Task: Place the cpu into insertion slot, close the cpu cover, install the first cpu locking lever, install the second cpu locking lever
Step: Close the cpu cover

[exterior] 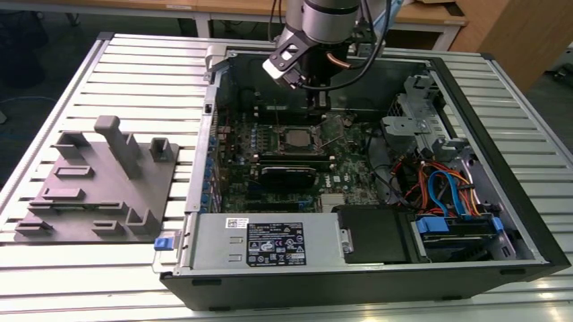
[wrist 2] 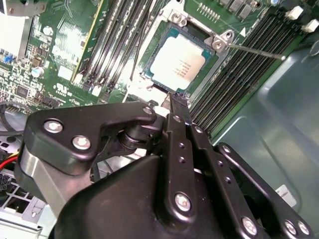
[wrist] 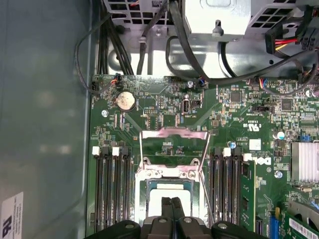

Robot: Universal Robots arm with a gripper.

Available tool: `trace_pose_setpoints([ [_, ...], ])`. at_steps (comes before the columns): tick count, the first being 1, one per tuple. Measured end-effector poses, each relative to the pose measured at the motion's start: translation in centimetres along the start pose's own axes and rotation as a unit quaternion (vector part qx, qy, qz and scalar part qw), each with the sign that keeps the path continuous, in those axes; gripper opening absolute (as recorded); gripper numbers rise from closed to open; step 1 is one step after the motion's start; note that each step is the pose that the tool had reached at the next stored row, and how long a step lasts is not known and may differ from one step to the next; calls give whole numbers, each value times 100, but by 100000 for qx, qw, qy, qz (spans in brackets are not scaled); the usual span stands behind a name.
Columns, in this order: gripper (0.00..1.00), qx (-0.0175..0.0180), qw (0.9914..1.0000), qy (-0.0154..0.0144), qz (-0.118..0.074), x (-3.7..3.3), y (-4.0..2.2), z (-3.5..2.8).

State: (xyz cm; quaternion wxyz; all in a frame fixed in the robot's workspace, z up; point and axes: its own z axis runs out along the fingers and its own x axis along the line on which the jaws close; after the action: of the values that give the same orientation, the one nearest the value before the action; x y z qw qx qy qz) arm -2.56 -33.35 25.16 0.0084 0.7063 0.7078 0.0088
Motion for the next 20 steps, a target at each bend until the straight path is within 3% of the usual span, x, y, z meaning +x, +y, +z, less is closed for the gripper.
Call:
trace_pose_setpoints([
  [4, 10, 5, 100000, -1, 6, 0, 2, -1],
  [10, 10, 6, 100000, -16, 15, 0, 5, -74],
  [14, 10, 17, 100000, -10, 14, 0, 9, -78],
  [20, 10, 169, 100000, -17, 16, 0, 88, -77],
])
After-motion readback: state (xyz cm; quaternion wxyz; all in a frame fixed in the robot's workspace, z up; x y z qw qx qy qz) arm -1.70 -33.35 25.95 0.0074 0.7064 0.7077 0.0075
